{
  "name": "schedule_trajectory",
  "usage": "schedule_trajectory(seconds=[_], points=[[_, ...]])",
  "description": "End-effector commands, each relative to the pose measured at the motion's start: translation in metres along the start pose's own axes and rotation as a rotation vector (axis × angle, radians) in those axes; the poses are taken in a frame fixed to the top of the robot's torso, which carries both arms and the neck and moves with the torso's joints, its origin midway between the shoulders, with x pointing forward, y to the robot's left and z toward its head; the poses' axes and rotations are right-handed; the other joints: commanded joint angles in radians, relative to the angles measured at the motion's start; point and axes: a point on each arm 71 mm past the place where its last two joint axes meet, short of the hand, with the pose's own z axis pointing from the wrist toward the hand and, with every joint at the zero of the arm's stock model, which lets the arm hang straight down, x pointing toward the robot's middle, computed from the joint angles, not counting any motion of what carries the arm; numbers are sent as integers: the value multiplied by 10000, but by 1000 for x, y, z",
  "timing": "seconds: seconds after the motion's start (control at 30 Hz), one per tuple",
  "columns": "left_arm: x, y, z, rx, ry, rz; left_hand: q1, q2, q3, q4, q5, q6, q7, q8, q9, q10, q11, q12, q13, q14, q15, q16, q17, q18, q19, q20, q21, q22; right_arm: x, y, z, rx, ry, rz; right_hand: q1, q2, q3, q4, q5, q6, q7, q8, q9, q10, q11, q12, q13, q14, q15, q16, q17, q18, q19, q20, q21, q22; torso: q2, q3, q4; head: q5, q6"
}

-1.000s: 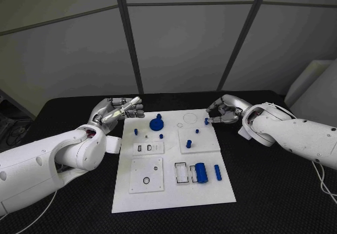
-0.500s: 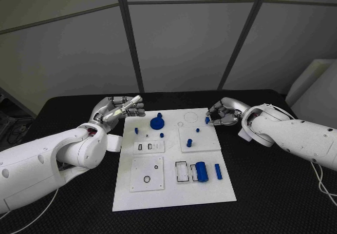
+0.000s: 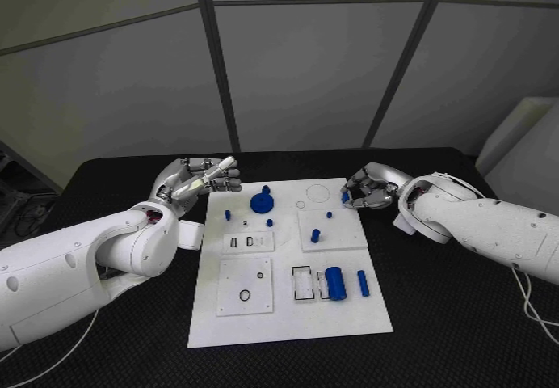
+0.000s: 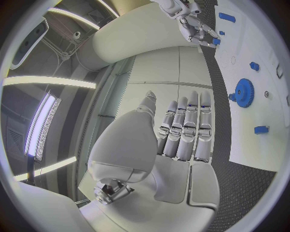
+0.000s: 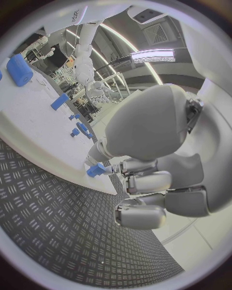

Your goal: Assemble the parts on the task board

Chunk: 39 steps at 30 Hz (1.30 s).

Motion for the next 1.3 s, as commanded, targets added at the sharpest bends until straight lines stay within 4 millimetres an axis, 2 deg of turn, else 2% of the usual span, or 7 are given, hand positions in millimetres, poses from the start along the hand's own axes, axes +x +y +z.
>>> schedule_trajectory(seconds=[0.03,0.47,0.63,0.73,0.8,1.07,1.3], points=[[1,-2,0,120,122,-16,-10,77,-23,-19,-37,-4,36,-11,-3,-32,-14,-23,-3,-70,4,-64,14,-101,-89,-7,26,-16,0,1,1,10,68,-72,-7,123,74,-42,9,155,0,90,13,76,-10,53,1091,964,-7,21,2234,-92,0,10,-28,16,-2,0,-5,7,-7],[1,-2,0,117,117,-13,-10,83,-24,-22,-38,-6,38,-13,-4,-35,-13,-24,-3,-69,4,-69,16,-100,-91,-7,28,-16,1,-1,3,130,52,-80,-7,216,168,-93,-37,292,-30,122,12,102,-37,78,1118,969,-29,29,2254,-97,20,-7,-14,44,-3,6,-5,4,-23],[-1,-1,0,123,89,2,63,186,39,-68,-4,-14,41,-17,-6,-50,-12,-30,-6,-62,5,-103,34,-98,-106,-5,38,-16,1,0,3,199,-46,-102,22,318,284,-151,-47,427,-65,157,15,125,-68,102,1144,973,-53,35,2271,-101,36,-26,-3,67,-4,11,-10,1,-34],[-3,-1,0,126,32,32,64,188,41,-69,-4,-15,41,-17,-6,-51,-12,-30,-6,-61,5,-105,35,-98,-107,-4,39,-16,1,0,4,240,-134,-106,96,446,511,-248,-449,543,-105,167,3,154,-108,130,1177,978,-91,43,2292,-108,60,-61,14,101,-1,14,-20,-1,-38],[-4,-1,0,128,8,45,64,189,41,-69,-4,-15,41,-17,-6,-51,-12,-30,-6,-61,5,-105,35,-98,-107,-4,39,-16,1,1,4,264,-197,-106,99,489,617,-282,-510,603,-122,174,-1,168,-122,145,1193,980,-102,46,2301,-112,72,-74,23,119,1,11,-12,-21,-39],[-5,-1,1,130,-9,53,64,189,41,-69,-4,-15,41,-17,-6,-51,-12,-30,-6,-61,5,-105,35,-98,-107,-4,39,-16,0,3,5,288,-442,-88,38,580,882,-360,-516,885,-216,255,15,212,-197,185,1239,985,-160,53,2322,-120,101,-120,46,164,-1,10,3,-5,-64],[-6,-1,0,127,-27,63,64,189,41,-69,-4,-15,41,-17,-6,-51,-12,-30,-6,-61,5,-105,35,-98,-107,-4,39,-16,0,9,4,209,-726,-46,-20,620,1090,-445,-326,1050,-278,291,18,219,-256,183,1244,988,-214,57,2334,-128,125,-172,64,203,-11,8,-5,22,-78]])
